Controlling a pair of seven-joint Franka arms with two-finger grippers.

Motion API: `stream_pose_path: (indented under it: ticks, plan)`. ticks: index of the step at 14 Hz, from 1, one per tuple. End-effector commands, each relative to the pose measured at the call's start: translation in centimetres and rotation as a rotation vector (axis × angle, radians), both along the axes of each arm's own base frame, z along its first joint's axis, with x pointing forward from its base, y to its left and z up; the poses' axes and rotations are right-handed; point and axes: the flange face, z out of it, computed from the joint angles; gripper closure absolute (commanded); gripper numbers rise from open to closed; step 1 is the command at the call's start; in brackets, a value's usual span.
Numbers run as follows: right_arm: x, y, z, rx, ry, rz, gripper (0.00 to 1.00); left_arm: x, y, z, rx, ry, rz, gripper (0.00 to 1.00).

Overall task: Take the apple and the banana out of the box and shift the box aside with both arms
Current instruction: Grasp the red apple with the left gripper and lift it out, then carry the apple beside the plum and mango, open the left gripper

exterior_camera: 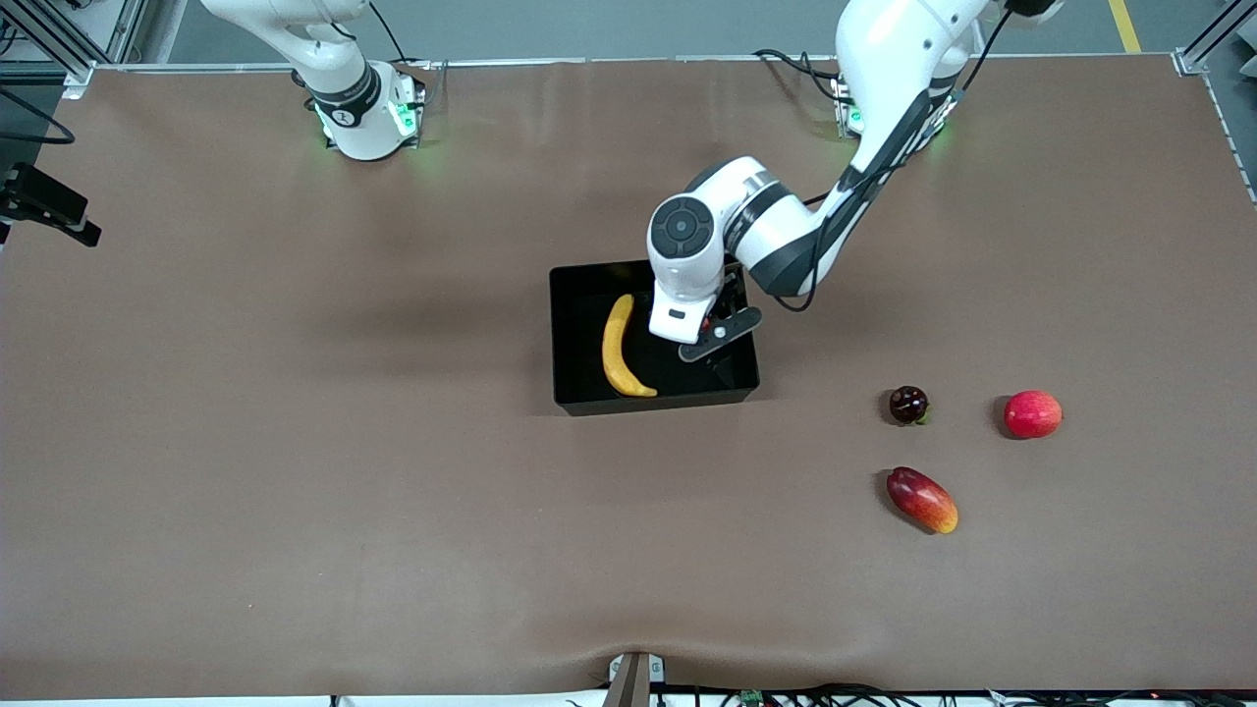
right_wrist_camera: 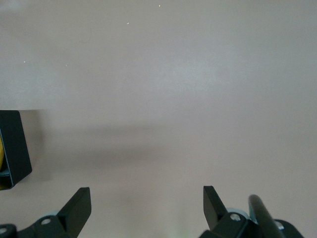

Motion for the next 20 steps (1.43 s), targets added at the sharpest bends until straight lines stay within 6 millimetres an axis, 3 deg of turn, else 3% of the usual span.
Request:
stream_pose_path:
  ticks: [1,4,5,6,7,9,13,17,18,20]
  plan:
    - [0.1,-0.3,0.1,-0.016,0.003,-0.002,0.0,-0.3,-0.5,-2.5,0.015,-0.026,0.006,0.0]
    - [0.2,-0.1,0.0,-0.016,0.005,-0.001,0.0,-0.5,-0.7,-4.8,0.014,-0.03,0.02,0.0]
    - [0.2,-0.2,0.0,-0.016,0.005,-0.002,0.0,-0.6,-0.6,-5.0,0.016,-0.028,0.019,0.33]
    - [0.2,-0.1,0.0,-0.016,0.005,-0.001,0.0,-0.6,-0.5,-4.9,0.02,-0.026,0.017,0.75]
    - [0.2,-0.2,0.0,-0.016,0.005,-0.002,0.0,-0.5,-0.6,-4.2,0.019,-0.031,0.005,1.0]
    - [0.2,-0.3,0.0,-0.016,0.005,-0.004,0.0,0.0,-0.4,-1.2,0.031,-0.051,0.002,1.0]
    - [0.2,-0.3,0.0,-0.016,0.005,-0.004,0.0,1.5,1.0,8.7,0.024,-0.103,-0.091,1.0]
    - [0.2,-0.2,0.0,-0.016,0.005,-0.004,0.0,7.0,8.2,16.5,-0.012,-0.085,-0.132,1.0]
    - [0.2,-0.2,0.0,-0.016,0.005,-0.004,0.0,8.5,11.1,18.0,-0.021,-0.075,-0.148,1.0]
    - [0.2,-0.1,0.0,-0.016,0.005,-0.002,0.0,10.8,16.9,18.9,-0.03,-0.036,-0.189,1.0]
